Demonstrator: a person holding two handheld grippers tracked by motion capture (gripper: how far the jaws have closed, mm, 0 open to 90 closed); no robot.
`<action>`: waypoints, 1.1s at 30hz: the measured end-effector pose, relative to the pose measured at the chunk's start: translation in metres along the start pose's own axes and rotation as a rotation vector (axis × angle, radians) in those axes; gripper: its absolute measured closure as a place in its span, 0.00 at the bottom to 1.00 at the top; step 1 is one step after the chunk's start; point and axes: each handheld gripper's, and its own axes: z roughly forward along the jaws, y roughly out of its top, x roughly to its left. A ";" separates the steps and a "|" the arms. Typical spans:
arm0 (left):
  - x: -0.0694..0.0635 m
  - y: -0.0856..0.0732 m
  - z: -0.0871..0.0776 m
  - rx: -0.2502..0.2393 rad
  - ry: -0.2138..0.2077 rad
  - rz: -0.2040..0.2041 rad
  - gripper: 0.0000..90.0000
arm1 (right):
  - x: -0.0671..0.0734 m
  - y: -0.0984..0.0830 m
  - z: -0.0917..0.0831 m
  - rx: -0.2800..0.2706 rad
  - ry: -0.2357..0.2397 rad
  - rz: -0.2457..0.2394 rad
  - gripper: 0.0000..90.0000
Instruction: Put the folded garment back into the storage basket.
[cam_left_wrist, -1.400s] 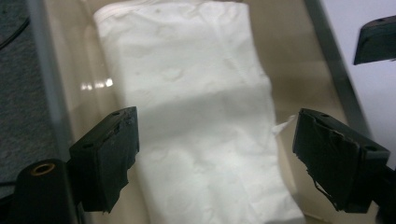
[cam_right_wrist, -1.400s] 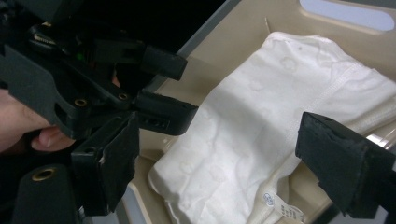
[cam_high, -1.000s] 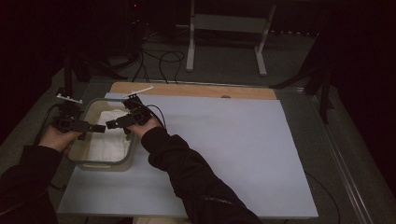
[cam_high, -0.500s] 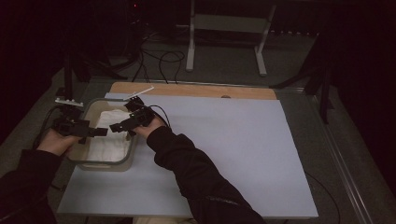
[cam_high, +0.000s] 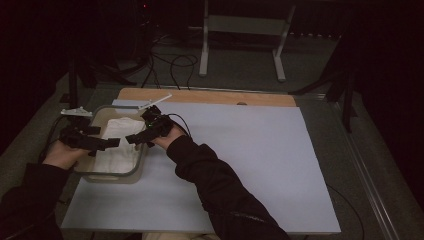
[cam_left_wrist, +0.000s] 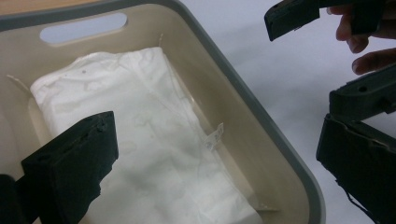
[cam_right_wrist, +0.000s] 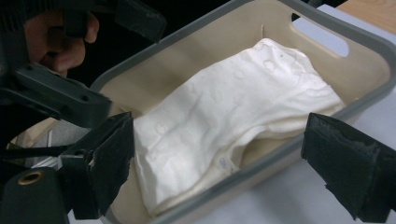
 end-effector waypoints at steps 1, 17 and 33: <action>-0.002 0.000 0.000 -0.006 0.002 0.010 0.00 | 0.000 -0.002 -0.002 -0.001 -0.007 -0.010 0.11; -0.033 -0.010 0.009 -0.068 -0.031 0.087 0.00 | -0.020 -0.037 -0.041 -0.017 -0.049 -0.057 0.11; -0.076 -0.033 0.020 -0.130 -0.097 0.195 0.00 | -0.029 -0.101 -0.087 -0.028 -0.074 -0.097 0.11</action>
